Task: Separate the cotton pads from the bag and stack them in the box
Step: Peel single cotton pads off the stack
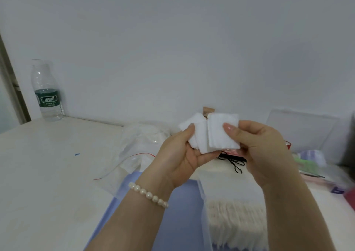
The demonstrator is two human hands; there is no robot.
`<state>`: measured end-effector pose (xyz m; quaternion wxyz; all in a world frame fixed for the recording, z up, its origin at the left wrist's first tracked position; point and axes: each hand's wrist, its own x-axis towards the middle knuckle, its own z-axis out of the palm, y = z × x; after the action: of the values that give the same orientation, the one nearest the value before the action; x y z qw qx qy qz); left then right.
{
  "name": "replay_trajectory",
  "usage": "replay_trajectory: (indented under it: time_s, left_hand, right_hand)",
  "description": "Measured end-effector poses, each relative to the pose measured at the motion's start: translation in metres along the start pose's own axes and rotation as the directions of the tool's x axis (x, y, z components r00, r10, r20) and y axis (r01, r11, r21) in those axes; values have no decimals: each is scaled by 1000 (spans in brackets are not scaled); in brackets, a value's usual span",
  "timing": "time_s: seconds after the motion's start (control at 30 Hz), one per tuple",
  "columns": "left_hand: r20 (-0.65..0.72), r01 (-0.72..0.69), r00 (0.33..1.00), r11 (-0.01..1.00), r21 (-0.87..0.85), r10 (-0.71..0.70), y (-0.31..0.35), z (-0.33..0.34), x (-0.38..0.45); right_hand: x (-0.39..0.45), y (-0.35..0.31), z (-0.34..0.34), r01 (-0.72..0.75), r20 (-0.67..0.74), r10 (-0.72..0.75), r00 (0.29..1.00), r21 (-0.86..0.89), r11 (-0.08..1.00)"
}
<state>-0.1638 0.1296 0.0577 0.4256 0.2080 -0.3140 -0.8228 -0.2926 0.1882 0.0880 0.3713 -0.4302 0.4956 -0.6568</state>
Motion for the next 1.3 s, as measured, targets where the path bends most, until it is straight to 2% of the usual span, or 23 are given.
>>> replay_trajectory:
  time_s: [0.1, 0.3, 0.53, 0.67, 0.73, 0.83, 0.9, 1.0, 1.07, 1.17, 1.23, 1.3]
  left_hand:
    - [6, 11, 1000, 999, 53, -11, 2, -1, 0]
    - [23, 3, 1000, 992, 123, -6, 0, 0, 1]
    - [41, 0, 999, 992, 123, -5, 0, -1, 2]
    - [72, -7, 997, 995, 102, 0, 1, -1, 1]
    - [98, -15, 995, 997, 76, 8, 1, 0, 0]
    - [131, -29, 991, 998, 60, 21, 0, 2, -2]
    - [118, -43, 992, 998, 50, 36, -1, 3, -3]
    - [96, -69, 993, 997, 16, 67, 2, 2, -2]
    - [101, -82, 992, 997, 9, 80, 3, 1, -3]
    - [96, -81, 992, 996, 32, 78, 1, 2, -4]
    - [81, -76, 994, 995, 59, 71, 0, 3, -3]
    - [64, -85, 995, 990, 109, 79, -1, 3, -3]
  right_hand:
    - [2, 6, 3, -16, -43, 10, 999, -130, 991]
    - [3, 8, 6, -11, -43, 6, 999, -118, 993]
    - [3, 11, 11, 61, -103, -83, 991, -200, 978]
    - [6, 16, 12, 117, -154, -191, 969, -395, 911]
    - [6, 16, 11, 148, -143, -229, 963, -431, 890]
    - [5, 16, 12, 213, -146, -294, 945, -406, 889]
    - [5, 15, 12, 238, -209, -327, 922, -361, 902]
    - [6, 7, 3, 266, -392, -266, 881, -54, 962]
    - [5, 0, -5, 252, -425, -156, 892, 179, 951]
    - [4, -5, -9, 154, -303, -28, 953, 402, 903]
    - [2, -5, -7, 71, -193, 4, 981, 383, 921]
    - [1, -5, -3, 6, -71, 12, 997, 257, 966]
